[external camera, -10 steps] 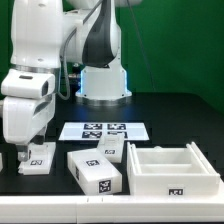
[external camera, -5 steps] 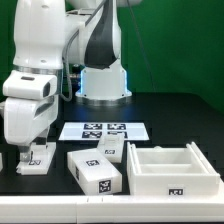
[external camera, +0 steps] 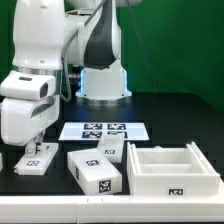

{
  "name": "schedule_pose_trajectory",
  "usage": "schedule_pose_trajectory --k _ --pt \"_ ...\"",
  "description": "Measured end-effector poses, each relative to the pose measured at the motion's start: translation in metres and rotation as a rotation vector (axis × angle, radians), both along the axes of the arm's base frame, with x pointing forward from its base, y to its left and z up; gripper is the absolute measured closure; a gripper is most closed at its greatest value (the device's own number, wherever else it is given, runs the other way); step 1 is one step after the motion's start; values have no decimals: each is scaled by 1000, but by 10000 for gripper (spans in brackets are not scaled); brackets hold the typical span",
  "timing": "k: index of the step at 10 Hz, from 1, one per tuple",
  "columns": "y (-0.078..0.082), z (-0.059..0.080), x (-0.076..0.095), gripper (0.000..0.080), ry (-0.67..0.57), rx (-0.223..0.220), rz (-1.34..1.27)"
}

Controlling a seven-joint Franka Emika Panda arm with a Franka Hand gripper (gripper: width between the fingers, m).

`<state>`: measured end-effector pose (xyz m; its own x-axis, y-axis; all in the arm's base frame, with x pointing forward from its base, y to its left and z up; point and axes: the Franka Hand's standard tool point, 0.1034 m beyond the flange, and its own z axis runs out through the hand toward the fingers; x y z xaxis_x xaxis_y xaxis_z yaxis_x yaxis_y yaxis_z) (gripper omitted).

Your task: Assemble cabinet

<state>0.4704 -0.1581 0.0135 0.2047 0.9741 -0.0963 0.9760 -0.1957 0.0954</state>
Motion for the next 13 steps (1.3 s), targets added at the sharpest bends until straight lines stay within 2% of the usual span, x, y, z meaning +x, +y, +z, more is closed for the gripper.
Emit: schedule_pose_trajectory --k 1,2,3,5,6,8,9,13 --pt "-2 8 -5 733 -16 4 -49" --pt "1 15 -9 733 -29 14 -129" --pt "9 24 -11 733 -56 38 -318" --pt "43 51 -20 733 -100 96 -668" --pt "68 60 -16 733 -118 123 -798" --pt "113 67 -4 732 -116 159 -1041" --pt "115 67 2 732 -124 161 -1051" --pt "117 64 -3 732 -129 202 -1376"
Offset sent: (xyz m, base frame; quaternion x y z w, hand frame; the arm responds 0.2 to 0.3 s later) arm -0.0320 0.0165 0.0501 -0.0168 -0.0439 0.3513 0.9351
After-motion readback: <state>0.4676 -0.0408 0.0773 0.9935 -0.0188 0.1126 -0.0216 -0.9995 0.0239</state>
